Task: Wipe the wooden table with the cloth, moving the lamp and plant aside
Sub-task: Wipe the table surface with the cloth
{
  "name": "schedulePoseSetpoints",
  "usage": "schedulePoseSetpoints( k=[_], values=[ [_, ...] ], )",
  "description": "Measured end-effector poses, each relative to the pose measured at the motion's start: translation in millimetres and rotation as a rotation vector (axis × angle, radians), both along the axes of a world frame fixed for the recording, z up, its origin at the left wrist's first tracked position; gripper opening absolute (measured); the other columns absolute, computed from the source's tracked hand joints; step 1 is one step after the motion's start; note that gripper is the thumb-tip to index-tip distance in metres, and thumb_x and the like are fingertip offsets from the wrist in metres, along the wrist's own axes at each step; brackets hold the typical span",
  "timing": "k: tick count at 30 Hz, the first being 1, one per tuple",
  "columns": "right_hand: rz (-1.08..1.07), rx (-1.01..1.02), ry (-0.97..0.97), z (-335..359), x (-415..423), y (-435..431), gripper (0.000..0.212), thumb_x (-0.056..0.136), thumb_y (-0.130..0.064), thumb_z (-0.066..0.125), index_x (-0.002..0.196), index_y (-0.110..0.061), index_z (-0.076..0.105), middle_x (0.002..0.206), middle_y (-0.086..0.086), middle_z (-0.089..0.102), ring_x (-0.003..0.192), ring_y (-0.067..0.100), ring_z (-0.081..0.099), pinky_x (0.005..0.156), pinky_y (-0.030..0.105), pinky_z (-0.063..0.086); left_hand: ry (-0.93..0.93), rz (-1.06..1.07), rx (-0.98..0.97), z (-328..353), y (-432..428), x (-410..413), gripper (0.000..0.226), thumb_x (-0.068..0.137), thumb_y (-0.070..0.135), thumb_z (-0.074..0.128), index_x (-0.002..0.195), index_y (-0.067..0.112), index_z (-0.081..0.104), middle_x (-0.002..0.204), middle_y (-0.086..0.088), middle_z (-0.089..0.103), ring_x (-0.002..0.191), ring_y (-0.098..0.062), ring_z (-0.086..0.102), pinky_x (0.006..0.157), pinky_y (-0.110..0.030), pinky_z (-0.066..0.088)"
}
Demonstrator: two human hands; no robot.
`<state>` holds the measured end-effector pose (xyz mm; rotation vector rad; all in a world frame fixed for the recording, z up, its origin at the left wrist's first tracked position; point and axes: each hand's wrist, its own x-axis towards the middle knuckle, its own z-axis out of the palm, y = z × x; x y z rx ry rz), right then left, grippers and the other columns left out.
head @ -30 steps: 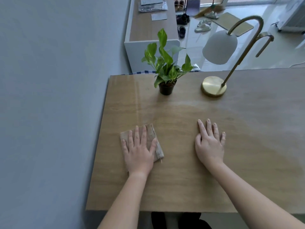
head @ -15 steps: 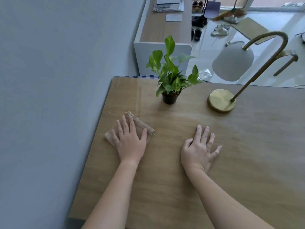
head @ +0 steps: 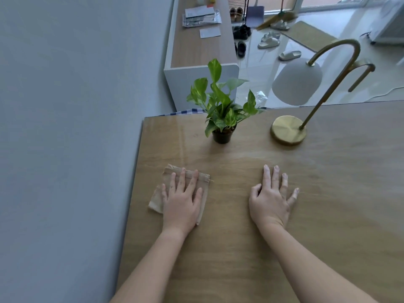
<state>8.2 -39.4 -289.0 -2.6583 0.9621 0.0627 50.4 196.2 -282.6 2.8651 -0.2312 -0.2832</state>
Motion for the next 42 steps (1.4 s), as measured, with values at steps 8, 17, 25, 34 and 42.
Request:
schedulePoseSetpoints(
  k=[8, 17, 25, 34, 42],
  values=[
    [-0.034, -0.031, -0.015, -2.6, 3.4, 5.3, 0.066, 0.105, -0.036, 0.031, 0.168, -0.041, 0.013, 0.177, -0.01, 0.006, 0.164, 0.019, 0.002, 0.128, 0.058, -0.009, -0.071, -0.081, 0.013, -0.9, 7.4, -26.9, 0.061, 0.11, 0.07, 0.02, 0.167, 0.053, 0.005, 0.178, 0.013, 0.001, 0.165, -0.014, -0.013, 0.135, -0.043, -0.002],
    [-0.044, -0.085, -0.008, -12.8, 6.2, 8.8, 0.064, 0.105, -0.036, 0.032, 0.166, -0.045, 0.015, 0.177, -0.007, 0.011, 0.163, 0.021, 0.007, 0.128, 0.06, -0.003, -0.048, -0.061, -0.032, -7.2, -7.4, 37.8, 0.061, 0.108, 0.073, 0.017, 0.165, 0.058, 0.0, 0.178, 0.017, -0.004, 0.165, -0.014, -0.011, 0.135, -0.046, -0.001],
    [-0.05, -0.098, -0.029, -18.0, 8.8, 6.5, 0.064, 0.103, -0.04, 0.027, 0.165, -0.046, 0.012, 0.176, -0.008, 0.011, 0.163, 0.02, 0.01, 0.129, 0.06, 0.0, -0.088, 0.004, -0.005, -7.6, -40.2, 176.0, 0.064, 0.107, 0.069, 0.014, 0.168, 0.05, 0.012, 0.179, 0.009, 0.01, 0.166, -0.022, 0.003, 0.134, -0.049, 0.003],
    [-0.049, -0.094, -0.04, -22.0, 10.3, 1.9, 0.068, 0.098, -0.044, 0.023, 0.165, -0.047, 0.017, 0.175, -0.01, 0.011, 0.163, 0.02, 0.012, 0.128, 0.057, -0.005, -0.048, 0.074, 0.026, -7.7, -54.4, 250.1, 0.065, 0.108, 0.065, 0.018, 0.169, 0.043, 0.02, 0.18, 0.007, 0.008, 0.167, -0.022, 0.0, 0.134, -0.048, -0.001],
    [-0.052, -0.061, -0.017, -13.6, 9.5, 3.6, 0.067, 0.098, -0.044, 0.02, 0.165, -0.048, 0.015, 0.176, -0.01, 0.011, 0.163, 0.019, 0.009, 0.128, 0.057, -0.006, -0.047, 0.036, 0.018, -11.0, -26.1, 152.4, 0.065, 0.107, 0.07, 0.01, 0.168, 0.049, 0.003, 0.18, 0.009, -0.003, 0.166, -0.02, -0.009, 0.134, -0.049, -0.003]
  ],
)
